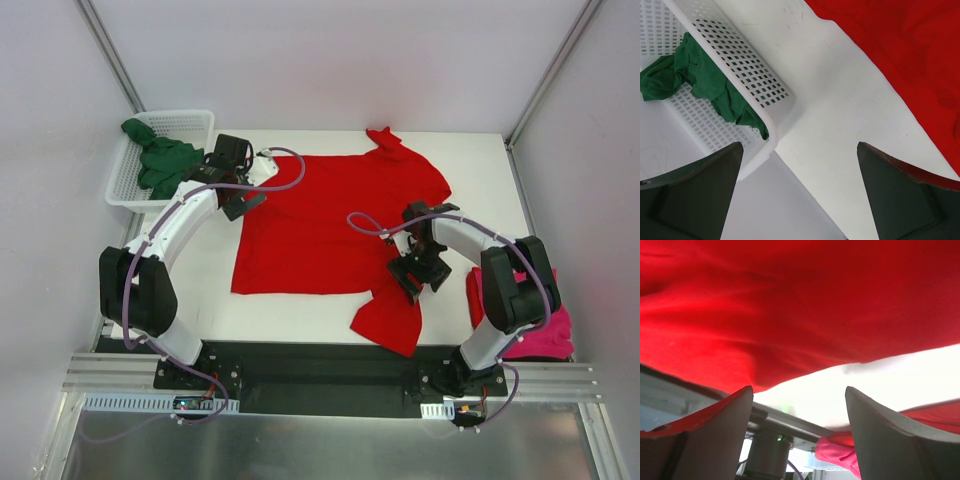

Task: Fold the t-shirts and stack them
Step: Flatten out the tshirt

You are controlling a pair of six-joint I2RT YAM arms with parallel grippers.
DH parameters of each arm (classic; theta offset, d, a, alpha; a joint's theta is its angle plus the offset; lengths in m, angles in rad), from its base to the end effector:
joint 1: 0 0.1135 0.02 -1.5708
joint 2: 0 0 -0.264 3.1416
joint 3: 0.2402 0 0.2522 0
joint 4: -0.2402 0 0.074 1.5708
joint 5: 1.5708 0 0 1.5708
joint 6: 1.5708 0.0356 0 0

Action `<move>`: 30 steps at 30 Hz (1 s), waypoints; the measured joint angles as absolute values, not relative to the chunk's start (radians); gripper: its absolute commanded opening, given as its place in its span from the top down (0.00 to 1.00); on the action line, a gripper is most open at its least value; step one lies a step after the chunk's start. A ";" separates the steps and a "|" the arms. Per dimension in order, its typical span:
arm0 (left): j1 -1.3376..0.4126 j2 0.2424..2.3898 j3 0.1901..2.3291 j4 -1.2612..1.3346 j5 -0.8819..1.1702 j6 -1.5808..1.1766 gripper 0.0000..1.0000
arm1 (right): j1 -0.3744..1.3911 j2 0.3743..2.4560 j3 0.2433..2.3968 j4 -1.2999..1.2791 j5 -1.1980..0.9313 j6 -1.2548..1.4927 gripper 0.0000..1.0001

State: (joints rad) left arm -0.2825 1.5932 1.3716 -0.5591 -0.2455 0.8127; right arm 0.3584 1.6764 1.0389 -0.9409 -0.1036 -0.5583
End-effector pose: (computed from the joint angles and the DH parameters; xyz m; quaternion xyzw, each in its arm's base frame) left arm 0.3435 -0.0907 0.3057 0.4367 0.8066 0.2091 0.3390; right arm 0.2605 0.1015 0.1690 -0.4417 0.8957 0.0519 0.0014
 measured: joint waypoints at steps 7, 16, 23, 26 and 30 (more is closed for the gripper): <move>-0.283 1.594 1.372 -0.559 -0.245 0.813 0.01 | 0.358 1.662 1.046 -0.871 0.027 -0.550 0.23; -0.283 1.594 1.372 -0.559 -0.245 0.813 0.01 | 0.329 1.635 1.105 -0.758 0.144 -0.550 0.27; -0.283 1.594 1.372 -0.559 -0.245 0.813 0.01 | 0.304 1.686 1.119 -0.691 0.183 -0.553 0.41; -0.283 1.594 1.372 -0.559 -0.245 0.813 0.01 | 0.295 1.735 1.136 -0.681 0.173 -0.551 0.43; -0.283 1.594 1.372 -0.559 -0.245 0.813 0.01 | 0.289 1.792 1.174 -0.684 0.144 -0.551 0.55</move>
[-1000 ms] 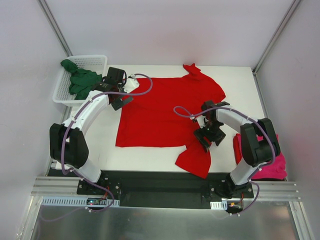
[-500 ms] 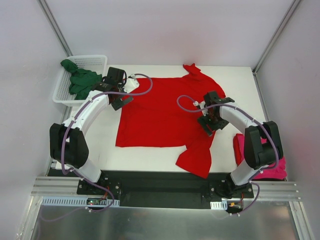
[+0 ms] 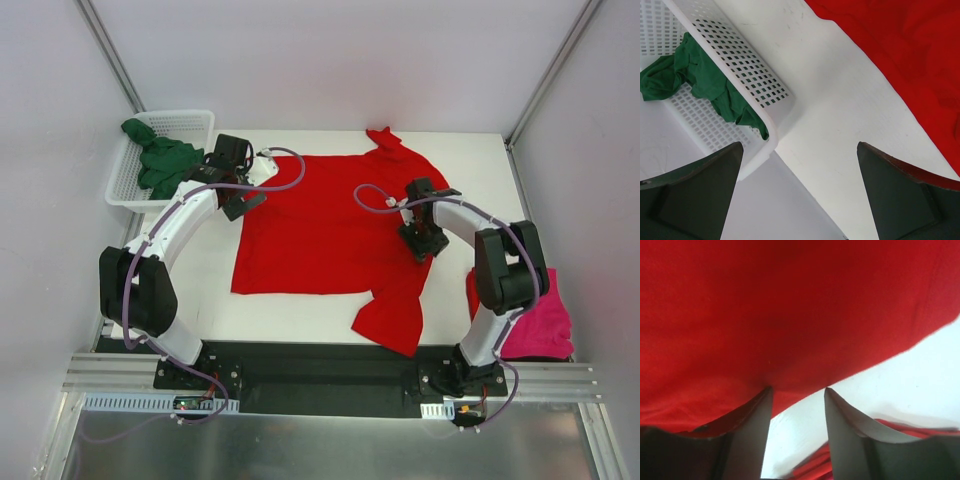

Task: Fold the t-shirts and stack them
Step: Flatten out the tshirt

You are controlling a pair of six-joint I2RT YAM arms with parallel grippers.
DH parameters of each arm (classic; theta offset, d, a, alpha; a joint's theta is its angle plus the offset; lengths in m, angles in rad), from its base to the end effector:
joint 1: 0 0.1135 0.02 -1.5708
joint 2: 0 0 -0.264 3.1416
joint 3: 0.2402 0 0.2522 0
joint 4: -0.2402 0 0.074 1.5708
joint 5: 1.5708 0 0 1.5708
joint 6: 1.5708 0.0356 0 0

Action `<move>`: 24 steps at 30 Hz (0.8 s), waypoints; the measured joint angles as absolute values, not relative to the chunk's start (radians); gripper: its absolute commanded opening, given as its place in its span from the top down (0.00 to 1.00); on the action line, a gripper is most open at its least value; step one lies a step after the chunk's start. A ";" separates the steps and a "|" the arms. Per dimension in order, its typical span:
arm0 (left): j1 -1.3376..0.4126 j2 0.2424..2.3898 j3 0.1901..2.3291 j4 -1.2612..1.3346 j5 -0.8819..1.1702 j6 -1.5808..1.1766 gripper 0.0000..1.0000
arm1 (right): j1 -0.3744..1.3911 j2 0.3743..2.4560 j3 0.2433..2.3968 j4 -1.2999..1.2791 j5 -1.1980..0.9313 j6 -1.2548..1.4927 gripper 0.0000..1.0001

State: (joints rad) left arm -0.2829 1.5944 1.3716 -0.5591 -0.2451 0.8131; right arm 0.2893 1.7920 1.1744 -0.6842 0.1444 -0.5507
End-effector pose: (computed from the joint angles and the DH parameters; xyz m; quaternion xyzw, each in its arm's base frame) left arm 0.3437 -0.0909 0.3053 0.4373 0.8066 0.2088 0.3385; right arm 0.3287 0.0925 0.1728 -0.3942 0.9064 -0.0883 0.1233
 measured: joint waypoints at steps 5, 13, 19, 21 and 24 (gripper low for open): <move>-0.283 1.594 1.372 -0.559 -0.245 0.813 0.01 | 0.284 1.819 1.203 -0.686 0.117 -0.557 0.99; -0.283 1.594 1.372 -0.559 -0.245 0.813 0.01 | 0.268 1.829 1.230 -0.695 0.108 -0.557 0.99; -0.283 1.595 1.372 -0.559 -0.245 0.813 0.01 | 0.254 1.831 1.248 -0.703 0.125 -0.573 0.99; -0.283 1.595 1.372 -0.559 -0.245 0.813 0.01 | 0.245 1.838 1.274 -0.716 0.129 -0.580 0.99; -0.283 1.595 1.372 -0.559 -0.245 0.813 0.01 | 0.229 1.860 1.324 -0.716 0.134 -0.591 0.99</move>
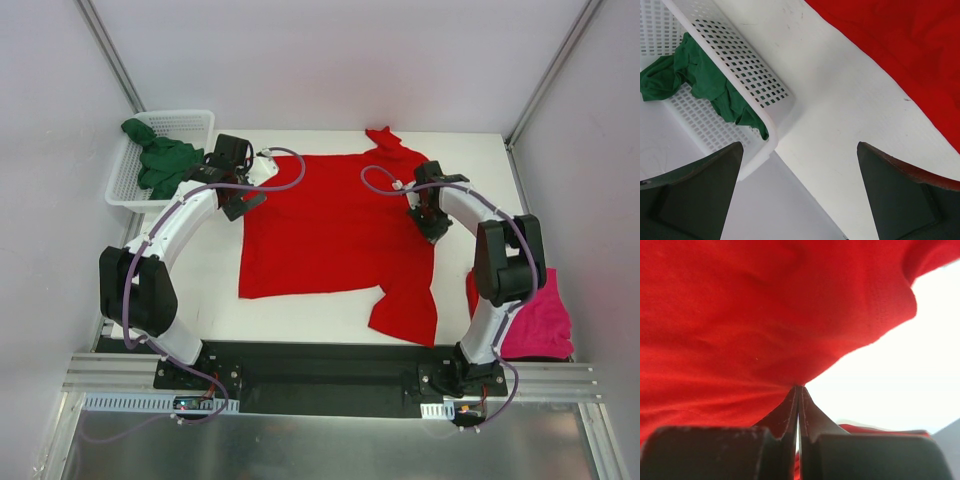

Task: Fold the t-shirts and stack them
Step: Flatten out the tshirt

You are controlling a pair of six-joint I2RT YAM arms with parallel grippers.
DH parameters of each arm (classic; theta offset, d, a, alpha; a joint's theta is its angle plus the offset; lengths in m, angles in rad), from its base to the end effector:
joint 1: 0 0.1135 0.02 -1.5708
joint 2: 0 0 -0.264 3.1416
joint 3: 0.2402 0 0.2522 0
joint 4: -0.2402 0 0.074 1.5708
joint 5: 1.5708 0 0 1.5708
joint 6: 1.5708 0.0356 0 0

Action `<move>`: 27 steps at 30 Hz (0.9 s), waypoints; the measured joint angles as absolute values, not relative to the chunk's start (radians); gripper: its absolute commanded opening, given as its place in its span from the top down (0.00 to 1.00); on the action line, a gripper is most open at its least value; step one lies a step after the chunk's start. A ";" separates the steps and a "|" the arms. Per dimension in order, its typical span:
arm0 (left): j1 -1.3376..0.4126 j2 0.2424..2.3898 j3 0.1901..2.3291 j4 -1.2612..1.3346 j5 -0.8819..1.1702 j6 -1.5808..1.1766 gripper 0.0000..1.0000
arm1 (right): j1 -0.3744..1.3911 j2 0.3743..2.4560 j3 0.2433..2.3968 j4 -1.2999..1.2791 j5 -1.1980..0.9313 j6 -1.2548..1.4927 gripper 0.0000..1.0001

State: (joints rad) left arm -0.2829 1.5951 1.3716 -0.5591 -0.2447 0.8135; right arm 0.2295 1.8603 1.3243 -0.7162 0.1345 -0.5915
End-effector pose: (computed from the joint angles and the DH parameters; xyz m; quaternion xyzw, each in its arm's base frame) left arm 0.3438 -0.0910 0.3051 0.4376 0.8066 0.2087 0.3382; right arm 0.3622 0.0797 0.1892 -0.3833 0.9075 -0.0938 0.1437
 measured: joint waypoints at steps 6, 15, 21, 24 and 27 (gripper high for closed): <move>-0.283 1.597 1.372 -0.559 -0.245 0.816 0.01 | 0.208 1.893 1.369 -0.726 0.147 -0.622 0.99; -0.283 1.597 1.371 -0.559 -0.244 0.815 0.01 | 0.204 1.881 1.354 -0.757 0.124 -0.615 0.00; -0.297 1.637 1.373 -0.558 -0.230 0.799 0.01 | 0.210 1.718 1.290 -0.788 0.088 -0.618 0.00; -0.303 1.722 1.410 -0.565 -0.210 0.794 0.01 | 0.233 1.600 1.261 -0.810 0.046 -0.630 0.00; -0.314 1.861 1.504 -0.562 -0.192 0.793 0.01 | 0.273 1.489 1.212 -0.851 0.003 -0.669 0.00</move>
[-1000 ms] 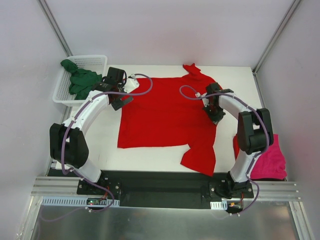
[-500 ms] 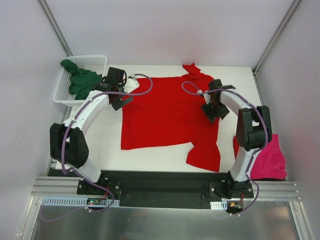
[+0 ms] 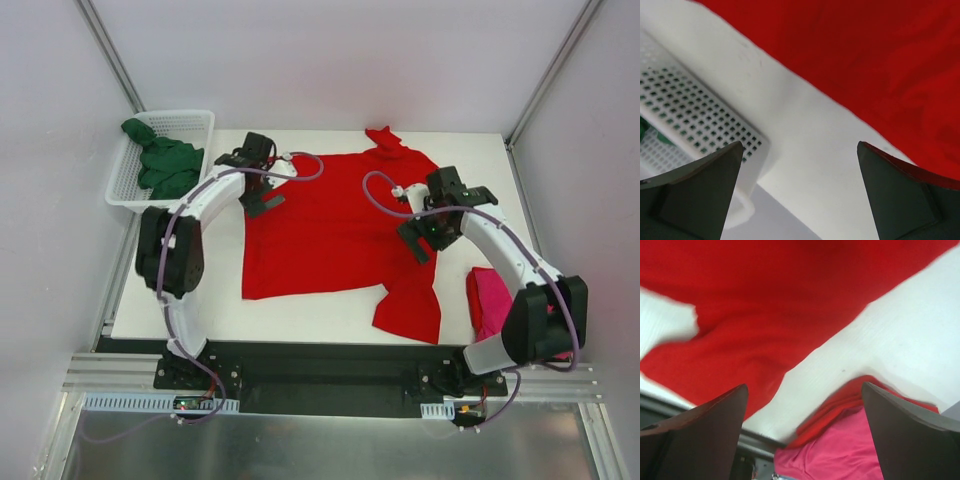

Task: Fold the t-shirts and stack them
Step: Flatten out the tshirt

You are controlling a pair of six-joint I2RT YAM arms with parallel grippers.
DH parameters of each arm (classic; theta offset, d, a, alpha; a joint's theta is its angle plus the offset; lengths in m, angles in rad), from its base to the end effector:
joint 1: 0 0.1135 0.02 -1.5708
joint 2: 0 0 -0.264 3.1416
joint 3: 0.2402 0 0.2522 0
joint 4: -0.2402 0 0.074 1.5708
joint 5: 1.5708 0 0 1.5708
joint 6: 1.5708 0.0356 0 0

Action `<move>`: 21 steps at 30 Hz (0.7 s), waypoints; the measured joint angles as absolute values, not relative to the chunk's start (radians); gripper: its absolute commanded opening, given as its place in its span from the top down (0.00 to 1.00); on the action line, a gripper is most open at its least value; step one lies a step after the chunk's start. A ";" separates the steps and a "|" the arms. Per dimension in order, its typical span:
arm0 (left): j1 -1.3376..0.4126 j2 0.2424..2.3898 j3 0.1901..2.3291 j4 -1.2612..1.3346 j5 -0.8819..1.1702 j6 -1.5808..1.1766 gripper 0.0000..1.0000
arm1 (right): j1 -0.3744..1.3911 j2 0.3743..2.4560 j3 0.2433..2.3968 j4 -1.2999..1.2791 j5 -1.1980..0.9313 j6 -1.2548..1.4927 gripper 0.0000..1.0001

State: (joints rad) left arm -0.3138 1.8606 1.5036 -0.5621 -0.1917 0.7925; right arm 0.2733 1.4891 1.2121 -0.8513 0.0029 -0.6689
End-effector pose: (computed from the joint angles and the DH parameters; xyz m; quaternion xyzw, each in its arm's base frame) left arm 0.3940 -0.1207 0.2505 0.4694 0.8185 0.1636 0.2881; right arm 0.2864 0.0802 0.2683 -0.4425 0.8695 -0.0445 0.2149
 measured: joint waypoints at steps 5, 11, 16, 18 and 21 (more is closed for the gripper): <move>-0.341 2.123 1.753 -0.561 -0.186 0.794 0.01 | 0.339 1.392 1.193 -0.971 -0.078 -0.754 0.00; -0.361 2.316 1.980 -0.545 -0.181 0.800 0.01 | 0.388 1.376 1.208 -1.131 -0.207 -0.826 0.00; -0.366 2.372 2.010 -0.540 -0.184 0.816 0.01 | 0.409 1.368 1.208 -1.240 -0.286 -0.892 0.00; -0.367 2.374 2.015 -0.536 -0.185 0.826 0.01 | 0.411 1.364 1.208 -1.271 -0.310 -0.923 0.00; -0.365 2.390 2.037 -0.537 -0.190 0.839 0.01 | 0.411 1.364 1.208 -1.291 -0.341 -0.956 0.00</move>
State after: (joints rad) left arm -0.3649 2.3898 2.0369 -0.5365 -0.1898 0.8391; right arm 0.4114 1.3640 1.2076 -1.2907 -0.3412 -0.9562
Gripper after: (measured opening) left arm 0.993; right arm 0.996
